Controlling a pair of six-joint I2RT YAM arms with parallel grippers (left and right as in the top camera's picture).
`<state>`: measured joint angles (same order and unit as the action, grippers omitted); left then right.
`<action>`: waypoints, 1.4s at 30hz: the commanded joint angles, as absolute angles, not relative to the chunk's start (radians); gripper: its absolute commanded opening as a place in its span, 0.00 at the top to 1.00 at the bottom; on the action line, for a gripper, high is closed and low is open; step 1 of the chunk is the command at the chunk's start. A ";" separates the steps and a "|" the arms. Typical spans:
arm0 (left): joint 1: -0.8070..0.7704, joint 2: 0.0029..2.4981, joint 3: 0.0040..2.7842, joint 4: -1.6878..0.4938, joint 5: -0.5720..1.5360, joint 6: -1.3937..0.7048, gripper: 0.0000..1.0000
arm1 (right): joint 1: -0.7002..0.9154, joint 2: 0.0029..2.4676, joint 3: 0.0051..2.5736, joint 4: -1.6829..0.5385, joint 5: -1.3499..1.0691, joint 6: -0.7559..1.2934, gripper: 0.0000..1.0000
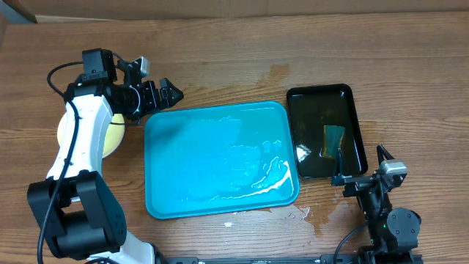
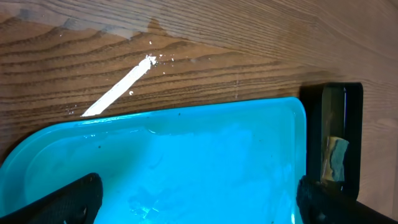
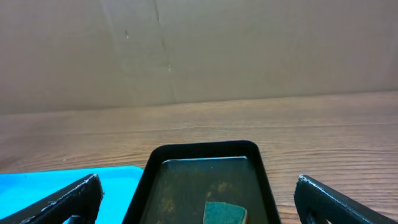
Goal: Clean dirty plates on tray and stack at the side
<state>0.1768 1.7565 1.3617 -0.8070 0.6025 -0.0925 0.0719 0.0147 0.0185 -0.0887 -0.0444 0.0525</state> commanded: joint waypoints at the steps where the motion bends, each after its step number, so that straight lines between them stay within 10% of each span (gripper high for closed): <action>1: 0.175 1.756 1.360 -0.807 0.617 -0.059 0.00 | 0.068 0.003 0.008 -0.081 -0.038 0.060 0.00; 18: 0.168 1.705 1.360 -0.807 0.517 -0.059 0.00 | 0.068 0.003 0.008 -0.081 -0.039 0.060 0.00; 42: 0.168 0.678 1.360 -0.913 0.228 -0.059 0.00 | 0.068 0.003 0.008 -0.081 -0.039 0.060 0.00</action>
